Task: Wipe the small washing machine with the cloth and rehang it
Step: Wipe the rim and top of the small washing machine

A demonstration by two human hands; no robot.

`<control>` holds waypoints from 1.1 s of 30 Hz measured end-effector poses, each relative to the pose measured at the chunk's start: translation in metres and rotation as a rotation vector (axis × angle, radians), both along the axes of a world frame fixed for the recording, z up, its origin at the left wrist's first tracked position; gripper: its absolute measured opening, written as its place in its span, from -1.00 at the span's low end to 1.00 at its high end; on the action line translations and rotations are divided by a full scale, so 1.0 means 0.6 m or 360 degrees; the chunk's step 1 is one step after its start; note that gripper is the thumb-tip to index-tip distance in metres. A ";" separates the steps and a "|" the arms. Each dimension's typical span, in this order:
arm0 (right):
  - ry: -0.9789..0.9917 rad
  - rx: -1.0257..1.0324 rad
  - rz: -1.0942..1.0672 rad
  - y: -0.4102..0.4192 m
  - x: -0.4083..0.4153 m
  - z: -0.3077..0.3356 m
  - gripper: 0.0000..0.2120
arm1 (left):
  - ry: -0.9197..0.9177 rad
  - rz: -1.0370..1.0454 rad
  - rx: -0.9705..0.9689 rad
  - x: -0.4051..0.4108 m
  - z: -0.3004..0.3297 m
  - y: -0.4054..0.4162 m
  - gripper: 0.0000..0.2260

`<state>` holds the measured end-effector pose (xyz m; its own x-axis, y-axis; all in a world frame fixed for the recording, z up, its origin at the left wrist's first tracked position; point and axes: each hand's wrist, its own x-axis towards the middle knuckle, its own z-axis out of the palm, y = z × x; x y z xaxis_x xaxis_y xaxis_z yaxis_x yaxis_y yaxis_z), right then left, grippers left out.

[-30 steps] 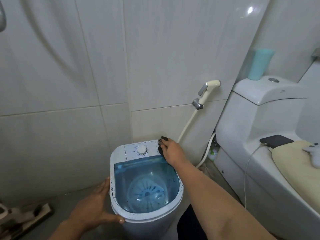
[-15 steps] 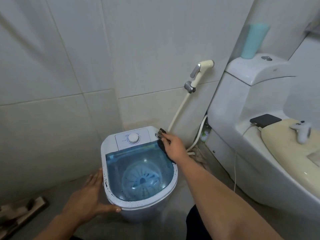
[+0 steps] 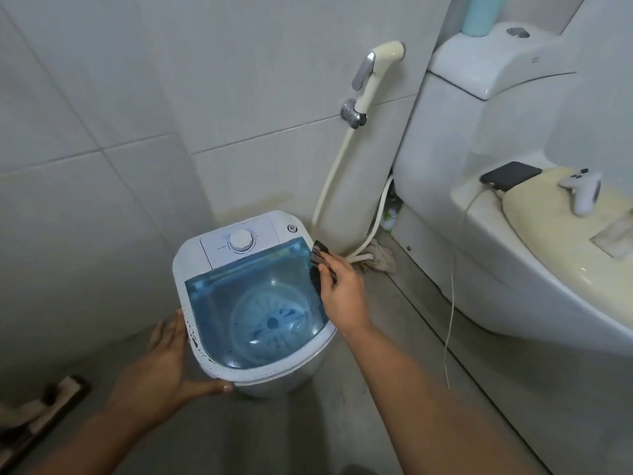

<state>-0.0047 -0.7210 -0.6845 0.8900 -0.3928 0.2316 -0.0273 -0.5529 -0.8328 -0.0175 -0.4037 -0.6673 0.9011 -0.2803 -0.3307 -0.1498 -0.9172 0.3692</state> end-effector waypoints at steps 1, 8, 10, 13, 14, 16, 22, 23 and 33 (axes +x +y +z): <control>-0.0026 -0.0017 -0.0001 -0.001 0.001 -0.004 -0.71 | -0.0025 -0.0010 0.0017 -0.001 -0.007 0.001 0.42; -0.0021 -0.0052 -0.0031 -0.008 0.001 -0.009 -0.72 | -0.0139 -0.0075 -0.0046 -0.002 -0.015 -0.003 0.37; -0.0008 0.0004 -0.0030 -0.011 -0.002 -0.011 -0.72 | -0.0122 -0.0084 -0.0157 -0.008 -0.010 -0.005 0.29; -0.0049 0.0119 -0.0055 -0.007 -0.025 -0.016 -0.72 | -0.0086 -0.0037 -0.0300 -0.025 -0.005 -0.008 0.33; -0.0074 0.0144 -0.0073 -0.003 -0.037 -0.021 -0.71 | -0.0097 -0.0041 -0.0307 -0.030 -0.001 -0.009 0.31; -0.0122 0.0186 -0.0121 0.007 -0.064 -0.035 -0.71 | -0.0113 -0.0089 -0.0327 -0.037 0.007 -0.011 0.10; -0.0257 0.0174 -0.0208 0.065 -0.142 -0.076 -0.63 | -0.0171 -0.0148 -0.0157 -0.028 0.002 -0.005 0.20; -0.0326 0.0151 -0.0196 0.074 -0.150 -0.082 -0.62 | -0.0178 -0.0137 -0.0152 -0.025 -0.003 -0.003 0.22; -0.0526 -0.0433 0.0106 0.107 -0.193 -0.124 -0.55 | -0.0189 -0.0028 -0.0243 -0.010 -0.052 0.018 0.42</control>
